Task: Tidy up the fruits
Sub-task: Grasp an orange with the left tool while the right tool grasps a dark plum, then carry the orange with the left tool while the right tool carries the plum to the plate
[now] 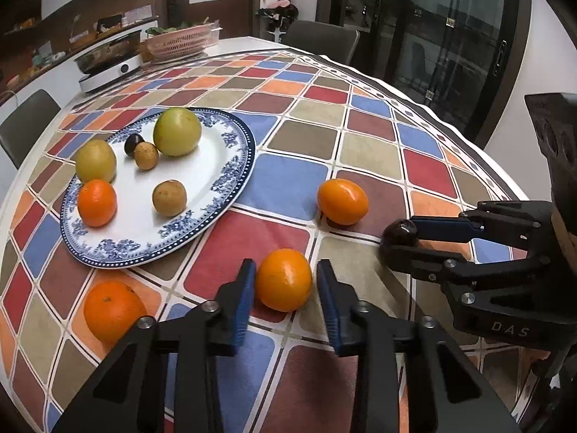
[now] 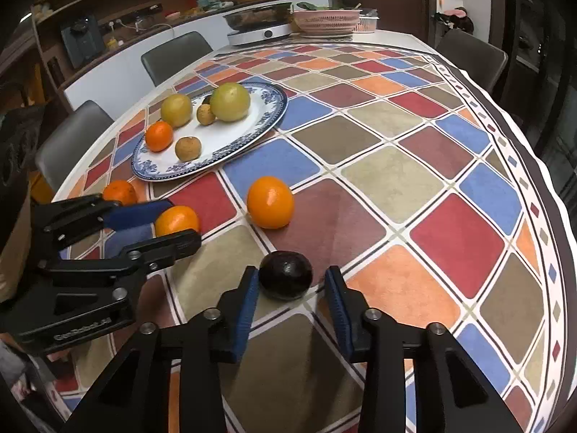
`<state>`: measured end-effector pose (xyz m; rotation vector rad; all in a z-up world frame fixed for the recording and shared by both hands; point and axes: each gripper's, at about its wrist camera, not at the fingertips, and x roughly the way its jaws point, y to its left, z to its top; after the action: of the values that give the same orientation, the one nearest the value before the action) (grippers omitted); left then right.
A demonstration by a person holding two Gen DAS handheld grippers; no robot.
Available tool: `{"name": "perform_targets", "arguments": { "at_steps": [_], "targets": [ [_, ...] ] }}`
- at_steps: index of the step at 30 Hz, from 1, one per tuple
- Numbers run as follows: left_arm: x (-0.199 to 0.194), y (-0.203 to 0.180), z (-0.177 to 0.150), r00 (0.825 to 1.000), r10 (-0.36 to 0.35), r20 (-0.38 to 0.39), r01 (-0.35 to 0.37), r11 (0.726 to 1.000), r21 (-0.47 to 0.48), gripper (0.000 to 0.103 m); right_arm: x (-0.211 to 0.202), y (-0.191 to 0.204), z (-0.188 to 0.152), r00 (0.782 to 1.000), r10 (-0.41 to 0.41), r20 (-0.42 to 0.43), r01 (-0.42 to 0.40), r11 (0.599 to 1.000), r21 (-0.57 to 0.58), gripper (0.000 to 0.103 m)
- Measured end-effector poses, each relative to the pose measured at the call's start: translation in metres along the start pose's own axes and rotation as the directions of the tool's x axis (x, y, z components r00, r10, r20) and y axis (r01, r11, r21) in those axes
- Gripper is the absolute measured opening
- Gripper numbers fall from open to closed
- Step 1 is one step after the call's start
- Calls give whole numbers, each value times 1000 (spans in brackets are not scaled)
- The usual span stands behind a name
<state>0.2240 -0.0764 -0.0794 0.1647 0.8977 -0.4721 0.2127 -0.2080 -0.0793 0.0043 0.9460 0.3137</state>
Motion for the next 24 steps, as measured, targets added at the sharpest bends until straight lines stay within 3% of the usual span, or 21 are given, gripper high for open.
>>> {"name": "perform_targets", "arguments": {
  "at_steps": [2, 12, 24],
  "targets": [
    [0, 0, 0, 1000, 0, 1, 0, 1000, 2, 31, 0, 2, 0, 1000, 5, 1, -5, 1000, -9, 32],
    [-4, -1, 0, 1000, -4, 7, 4, 1000, -12, 31, -2, 2, 0, 1000, 9, 11, -9, 1000, -8, 31],
    [-40, 1, 0, 998, 21, 65, -18, 999, -41, 31, -28, 14, 6, 998, 25, 64, -23, 999, -27, 31]
  ]
}}
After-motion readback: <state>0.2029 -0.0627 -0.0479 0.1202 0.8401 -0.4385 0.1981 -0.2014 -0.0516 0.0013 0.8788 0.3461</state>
